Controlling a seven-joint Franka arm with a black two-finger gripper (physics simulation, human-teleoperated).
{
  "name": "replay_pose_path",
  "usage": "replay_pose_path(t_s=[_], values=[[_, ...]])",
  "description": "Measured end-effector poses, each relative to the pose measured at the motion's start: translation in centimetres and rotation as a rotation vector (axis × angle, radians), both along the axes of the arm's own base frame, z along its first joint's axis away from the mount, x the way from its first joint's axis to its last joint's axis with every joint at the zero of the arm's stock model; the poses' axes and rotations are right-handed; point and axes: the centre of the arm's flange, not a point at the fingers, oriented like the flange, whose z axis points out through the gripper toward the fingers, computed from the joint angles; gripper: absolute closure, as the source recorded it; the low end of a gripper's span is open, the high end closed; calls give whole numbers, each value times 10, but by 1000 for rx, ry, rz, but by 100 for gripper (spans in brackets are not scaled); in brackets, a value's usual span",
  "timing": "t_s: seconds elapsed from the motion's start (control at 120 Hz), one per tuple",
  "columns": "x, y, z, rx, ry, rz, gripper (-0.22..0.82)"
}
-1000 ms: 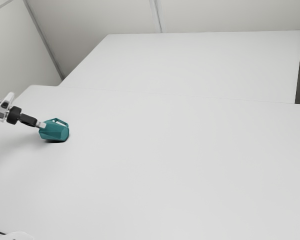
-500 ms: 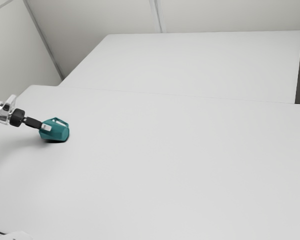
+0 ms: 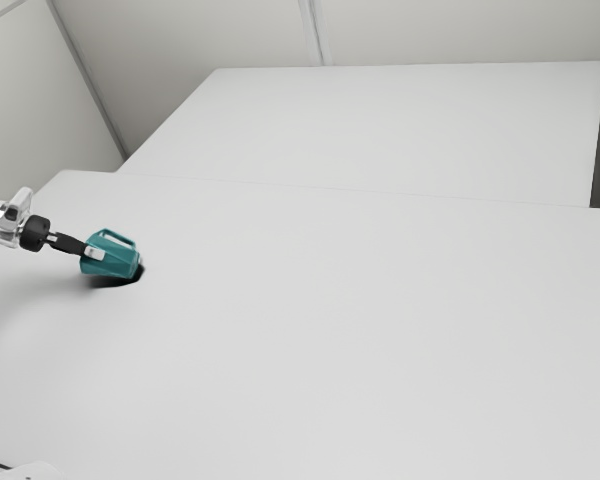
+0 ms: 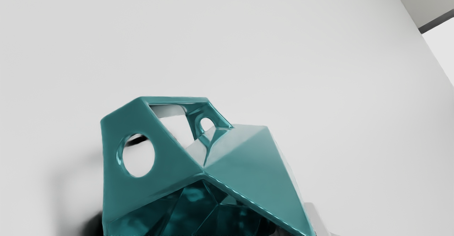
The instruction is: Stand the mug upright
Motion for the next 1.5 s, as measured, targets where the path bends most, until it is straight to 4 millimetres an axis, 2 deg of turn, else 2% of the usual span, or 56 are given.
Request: replay_pose_path(t_s=[0.158,0.308,0.367,0.642,0.883,1.0,1.117,1.3,1.5], values=[[1,0,7,0,-18,2,77],[5,-7,19,19,-27,-11,78],[8,-16,27,33,-30,-21,78],[15,-99,79,201,-27,-85,78],[16,-196,100,436,7,-161,78],[21,-254,109,586,20,-235,78],[25,-296,106,699,47,-261,78],[29,-342,104,787,65,-215,78],[21,-386,100,838,104,-143,78]])
